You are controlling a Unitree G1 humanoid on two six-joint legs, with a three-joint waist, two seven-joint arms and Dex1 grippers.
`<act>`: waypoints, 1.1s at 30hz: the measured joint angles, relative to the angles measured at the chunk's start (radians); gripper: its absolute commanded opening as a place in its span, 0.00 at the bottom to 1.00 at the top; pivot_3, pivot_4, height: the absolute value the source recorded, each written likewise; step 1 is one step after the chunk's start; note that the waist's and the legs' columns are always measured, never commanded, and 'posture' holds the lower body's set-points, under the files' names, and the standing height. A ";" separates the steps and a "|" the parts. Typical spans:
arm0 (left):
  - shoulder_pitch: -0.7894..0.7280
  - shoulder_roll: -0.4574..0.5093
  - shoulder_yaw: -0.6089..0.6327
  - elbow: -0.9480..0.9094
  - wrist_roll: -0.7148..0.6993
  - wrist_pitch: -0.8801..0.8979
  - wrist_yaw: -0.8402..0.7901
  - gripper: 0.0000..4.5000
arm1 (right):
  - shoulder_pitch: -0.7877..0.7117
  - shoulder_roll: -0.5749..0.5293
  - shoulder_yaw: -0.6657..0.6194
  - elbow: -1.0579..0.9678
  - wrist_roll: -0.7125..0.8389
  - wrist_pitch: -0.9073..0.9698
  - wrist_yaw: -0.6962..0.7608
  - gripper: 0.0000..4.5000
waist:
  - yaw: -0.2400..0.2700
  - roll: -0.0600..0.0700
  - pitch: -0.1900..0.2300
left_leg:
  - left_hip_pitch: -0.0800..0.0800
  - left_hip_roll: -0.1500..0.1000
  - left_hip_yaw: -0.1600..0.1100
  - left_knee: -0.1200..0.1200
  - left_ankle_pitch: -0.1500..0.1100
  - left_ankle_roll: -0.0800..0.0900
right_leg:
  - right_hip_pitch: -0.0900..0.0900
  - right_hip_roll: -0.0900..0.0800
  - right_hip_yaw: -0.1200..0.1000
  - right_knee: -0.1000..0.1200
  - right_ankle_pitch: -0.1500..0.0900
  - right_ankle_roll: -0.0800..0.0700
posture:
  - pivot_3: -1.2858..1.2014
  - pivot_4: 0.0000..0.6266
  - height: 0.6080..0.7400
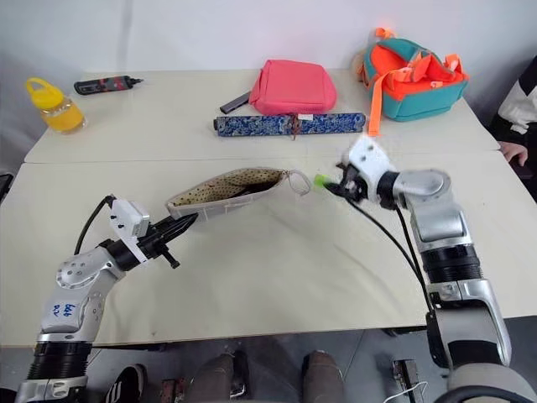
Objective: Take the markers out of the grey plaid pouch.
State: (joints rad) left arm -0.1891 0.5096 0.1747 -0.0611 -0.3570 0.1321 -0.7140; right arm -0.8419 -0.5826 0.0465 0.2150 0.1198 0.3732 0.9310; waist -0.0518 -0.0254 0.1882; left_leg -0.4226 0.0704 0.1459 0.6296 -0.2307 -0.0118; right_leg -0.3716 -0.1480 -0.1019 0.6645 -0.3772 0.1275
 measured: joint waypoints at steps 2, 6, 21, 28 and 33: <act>-0.002 -0.005 -0.005 0.000 0.000 0.001 -0.001 0.00 | -0.051 0.020 -0.012 -0.078 0.053 0.034 0.009 0.61 | 0.003 0.000 0.000 | 0.000 0.000 0.000 0.000 0.000 0.000 | 0.000 0.000 0.000 0.000 0.000 0.000 | 0.52 0.24 1.00; -0.012 -0.018 -0.023 0.000 0.000 0.020 -0.002 0.00 | -0.082 0.073 0.022 -0.232 0.133 0.069 0.051 0.47 | 0.014 0.000 0.000 | 0.000 0.000 0.000 0.000 0.000 0.000 | 0.000 0.000 0.000 0.000 0.000 0.000 | 0.52 0.24 1.00; -0.024 -0.025 -0.061 -0.106 -0.077 0.188 -0.026 0.00 | -0.087 0.064 0.361 -0.039 -0.192 -0.328 0.132 0.00 | 0.021 0.000 0.000 | -0.001 -0.001 0.000 0.001 -0.001 0.001 | 0.000 0.000 0.000 0.000 0.000 0.000 | 0.52 0.24 1.00; -0.045 -0.038 -0.075 -0.209 -0.295 0.507 -0.019 0.00 | -0.165 -0.042 0.382 -0.079 -0.210 -0.251 0.339 0.00 | 0.024 0.000 0.000 | -0.001 0.000 -0.001 0.001 -0.001 0.001 | 0.001 0.000 0.000 0.000 0.000 0.000 | 0.52 0.24 1.00; -0.061 -0.066 -0.071 -0.233 -0.440 0.697 0.036 0.00 | -0.207 -0.063 0.381 -0.216 -0.115 -0.047 0.486 0.00 | 0.022 0.000 0.000 | -0.001 0.000 -0.002 0.002 0.000 0.001 | 0.001 0.001 0.000 0.000 0.000 0.000 | 0.52 0.24 1.00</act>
State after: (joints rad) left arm -0.2502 0.4436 0.1041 -0.2944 -0.7971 0.8291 -0.6783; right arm -1.0491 -0.6458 0.4272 -0.0013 0.0048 0.3260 1.4169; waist -0.0300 -0.0255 0.1883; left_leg -0.4232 0.0705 0.1441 0.6313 -0.2312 -0.0111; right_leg -0.3710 -0.1474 -0.1019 0.6647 -0.3770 0.1276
